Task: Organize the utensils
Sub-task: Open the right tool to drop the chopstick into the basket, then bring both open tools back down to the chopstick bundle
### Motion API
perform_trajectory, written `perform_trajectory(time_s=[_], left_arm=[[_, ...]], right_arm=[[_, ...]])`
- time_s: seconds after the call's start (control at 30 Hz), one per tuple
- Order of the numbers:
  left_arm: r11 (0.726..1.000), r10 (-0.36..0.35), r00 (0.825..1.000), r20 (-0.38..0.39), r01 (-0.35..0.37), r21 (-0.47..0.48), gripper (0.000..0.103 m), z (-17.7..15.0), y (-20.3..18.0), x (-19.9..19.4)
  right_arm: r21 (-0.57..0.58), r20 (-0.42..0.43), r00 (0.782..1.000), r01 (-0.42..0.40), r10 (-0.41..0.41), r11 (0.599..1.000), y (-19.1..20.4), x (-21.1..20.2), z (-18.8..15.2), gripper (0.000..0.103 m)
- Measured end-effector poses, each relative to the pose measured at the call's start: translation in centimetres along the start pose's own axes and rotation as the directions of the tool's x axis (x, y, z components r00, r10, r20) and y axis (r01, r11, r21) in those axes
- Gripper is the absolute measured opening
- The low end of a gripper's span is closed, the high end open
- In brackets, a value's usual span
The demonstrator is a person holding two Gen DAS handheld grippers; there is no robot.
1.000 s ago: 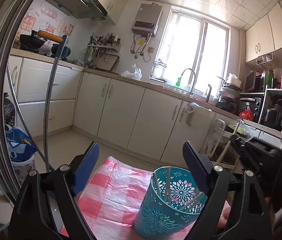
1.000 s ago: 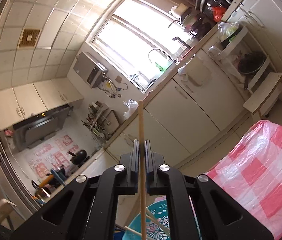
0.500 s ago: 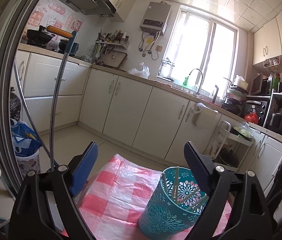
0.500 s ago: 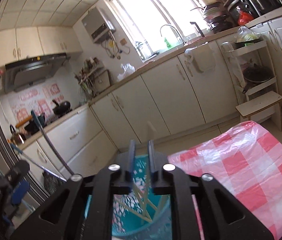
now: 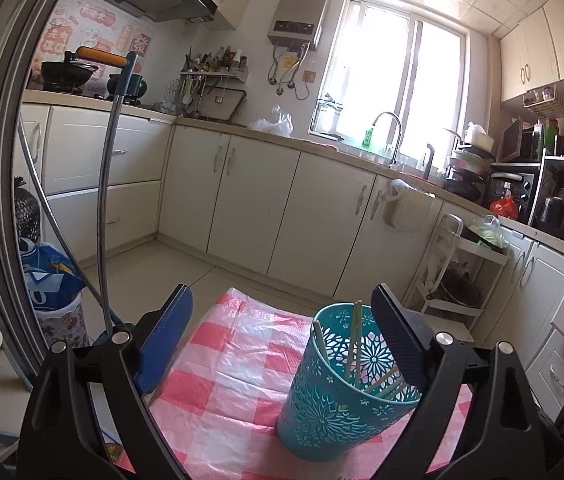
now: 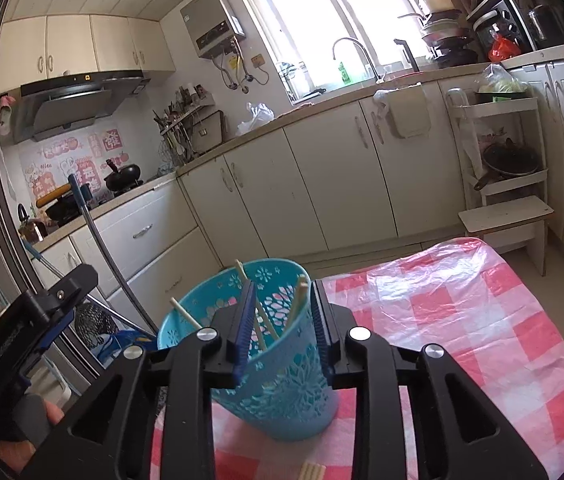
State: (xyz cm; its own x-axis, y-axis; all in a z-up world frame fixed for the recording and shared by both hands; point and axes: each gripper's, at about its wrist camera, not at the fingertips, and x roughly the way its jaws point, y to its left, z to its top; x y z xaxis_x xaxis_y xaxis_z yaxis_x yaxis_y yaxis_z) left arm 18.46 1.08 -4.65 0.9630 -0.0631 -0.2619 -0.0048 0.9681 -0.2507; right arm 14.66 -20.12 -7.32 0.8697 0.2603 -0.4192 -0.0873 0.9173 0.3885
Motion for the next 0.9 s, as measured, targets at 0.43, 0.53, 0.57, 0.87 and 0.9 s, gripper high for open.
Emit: perform_trajectory(time_s=[0.43, 0.53, 0.57, 0.87, 0.9], left_arm=[[0.998, -0.010, 0.998, -0.069, 0.014, 0.056, 0.093, -1.4, -0.1, -0.5], [0.993, -0.001, 0.996, -0.088, 0.011, 0.117, 0.095, -1.8, 0.0, -0.4], [0.991, 0.004, 0.996, -0.092, 0.009, 0.133, 0.095, -1.9, 0.1, -0.3], [0.954, 0.027, 0.966, -0.259, 0.053, 0.296, 0.095, -5.1, -0.3, 1.8], [0.949, 0.029, 0.958, -0.285, 0.064, 0.310, 0.095, -5.6, -0.5, 2.0]], right_arm=[[-0.043, -0.210, 0.975, 0.070, -0.078, 0.997, -0.8, -1.3, -3.6, 0.047], [-0.132, -0.289, 0.947, 0.106, -0.140, 0.986, -0.7, -1.1, -5.5, 0.047], [-0.170, -0.320, 0.933, 0.117, -0.167, 0.978, -0.7, -0.8, -6.4, 0.047], [-0.260, -0.473, 0.860, 0.072, -0.192, 0.963, -0.7, 1.4, -11.4, 0.037], [-0.263, -0.477, 0.858, 0.069, -0.192, 0.962, -0.6, 1.6, -11.6, 0.037]])
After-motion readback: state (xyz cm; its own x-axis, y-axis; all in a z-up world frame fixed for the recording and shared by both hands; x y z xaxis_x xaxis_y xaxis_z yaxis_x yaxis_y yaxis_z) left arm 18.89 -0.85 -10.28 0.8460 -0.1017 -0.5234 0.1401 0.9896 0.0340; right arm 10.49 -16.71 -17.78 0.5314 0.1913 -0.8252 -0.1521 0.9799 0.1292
